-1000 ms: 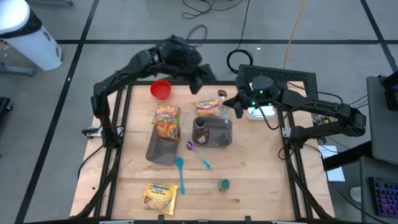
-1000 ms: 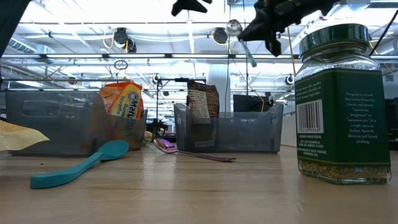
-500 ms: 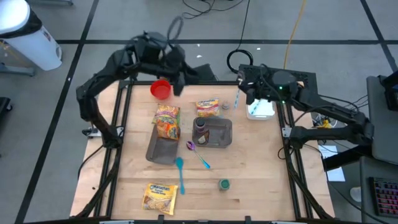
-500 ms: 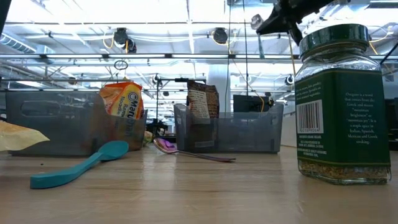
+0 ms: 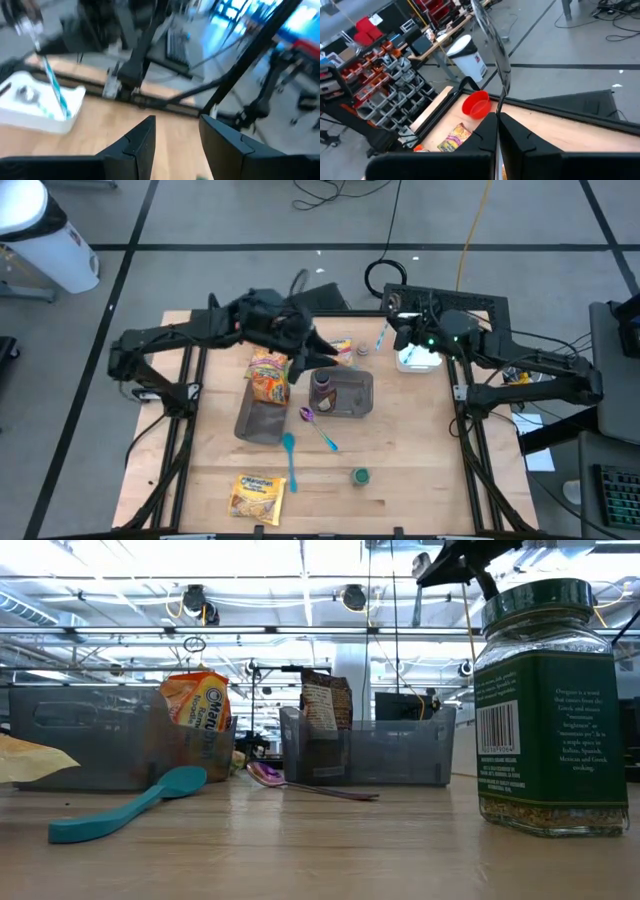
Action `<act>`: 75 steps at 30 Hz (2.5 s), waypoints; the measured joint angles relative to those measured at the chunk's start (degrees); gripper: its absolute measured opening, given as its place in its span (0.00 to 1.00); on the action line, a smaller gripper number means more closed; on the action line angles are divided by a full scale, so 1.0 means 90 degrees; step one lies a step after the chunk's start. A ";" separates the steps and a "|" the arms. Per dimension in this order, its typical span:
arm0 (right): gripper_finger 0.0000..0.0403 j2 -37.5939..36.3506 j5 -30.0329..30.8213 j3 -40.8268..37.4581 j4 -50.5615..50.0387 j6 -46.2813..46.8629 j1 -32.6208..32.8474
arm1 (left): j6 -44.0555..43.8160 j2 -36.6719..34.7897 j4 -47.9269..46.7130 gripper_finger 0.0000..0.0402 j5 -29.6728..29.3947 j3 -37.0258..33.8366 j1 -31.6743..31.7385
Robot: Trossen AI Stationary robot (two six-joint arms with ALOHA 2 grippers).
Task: Pick & Place Food Item
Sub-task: Put the blue patterned spoon into the white bin
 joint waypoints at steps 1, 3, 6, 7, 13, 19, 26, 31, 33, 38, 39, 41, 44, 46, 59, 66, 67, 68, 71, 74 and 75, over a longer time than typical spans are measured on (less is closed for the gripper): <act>0.00 0.0000 0.0094 -0.0076 0.0040 0.0074 0.0074 | -0.0054 -0.0208 0.0262 0.39 -0.0001 -0.0277 0.0000; 0.00 -0.0014 0.0192 -0.0275 0.0110 0.0256 0.0186 | -0.0092 -0.0668 0.0677 0.39 -0.0013 -0.0793 0.0000; 0.00 -0.0040 0.0187 -0.0581 0.0177 0.0550 0.0177 | -0.0221 -0.1308 0.0949 0.39 -0.0434 -0.1563 0.0000; 0.00 -0.0057 0.0189 -0.0688 0.0251 0.0595 0.0162 | -0.0299 -0.1488 0.0995 0.39 -0.0619 -0.1790 0.0000; 0.00 -0.0414 0.0087 -0.1041 0.0287 0.0605 -0.0285 | -0.1107 -0.2336 0.1552 0.39 -0.0840 -0.3050 -0.0005; 0.00 -0.1013 -0.0423 -0.1120 -0.0263 0.0596 -0.1194 | -0.1576 -0.2469 0.3067 0.39 -0.1081 -0.3977 -0.0113; 0.00 -0.1326 -0.0534 -0.1125 -0.1289 0.0600 -0.1791 | -0.1778 -0.2313 0.3918 0.39 -0.1124 -0.4216 -0.0124; 0.00 -0.1361 -0.0527 -0.1125 -0.1720 0.0496 -0.2251 | -0.1795 -0.2339 0.3979 0.39 -0.1121 -0.4209 -0.0126; 0.00 -0.1339 -0.0528 -0.1151 -0.1868 0.0501 -0.2448 | -0.1795 -0.2323 0.3938 0.39 -0.1122 -0.4210 -0.0124; 0.00 -0.1328 -0.0849 -0.1688 -0.1718 0.0799 -0.2931 | -0.1795 -0.2327 0.3957 0.39 -0.1120 -0.4210 -0.0126; 0.00 -0.1328 -0.0954 -0.1849 -0.1614 0.0911 -0.3012 | -0.1795 -0.2327 0.3943 0.39 -0.1121 -0.4210 -0.0126; 0.00 -0.1328 -0.1169 -0.2173 -0.1326 0.1147 -0.3177 | -0.1795 -0.2322 0.3924 0.39 -0.1122 -0.4210 -0.0126; 0.00 -0.1328 -0.1199 -0.2551 -0.0866 0.1471 -0.3305 | -0.1797 -0.2324 0.3947 0.39 -0.1120 -0.4210 -0.0126; 0.00 -0.1328 -0.1188 -0.2750 -0.0622 0.1623 -0.3371 | -0.1838 -0.2324 0.3935 0.39 -0.1120 -0.4210 -0.0126; 0.00 -0.0937 -0.1483 -0.3107 -0.0434 0.1749 -0.3968 | -0.1843 -0.2324 0.3932 0.39 -0.1226 -0.4210 -0.0114; 0.00 -0.0333 -0.2227 -0.3109 -0.0309 0.1463 -0.4418 | -0.1843 -0.2324 0.3932 0.39 -0.1229 -0.4210 -0.0112; 0.00 -0.0260 -0.2296 -0.3109 -0.0285 0.1461 -0.4454 | -0.1843 -0.2324 0.3931 0.39 -0.1229 -0.4210 -0.0112; 0.00 -0.0184 -0.2355 -0.3109 -0.0233 0.1473 -0.4490 | -0.1843 -0.2324 0.3930 0.39 -0.1229 -0.4210 -0.0110; 0.00 0.0032 -0.2536 -0.3109 -0.0007 0.1589 -0.4589 | -0.1843 -0.2324 0.3932 0.39 -0.1231 -0.4210 -0.0107; 0.00 0.0239 -0.2699 -0.3109 0.0088 0.1764 -0.4671 | -0.1843 -0.2324 0.3932 0.39 -0.1234 -0.4210 -0.0107; 0.00 0.0301 -0.2708 -0.3109 0.0125 0.1767 -0.4698 | -0.1841 -0.2324 0.3932 0.39 -0.1236 -0.4210 -0.0107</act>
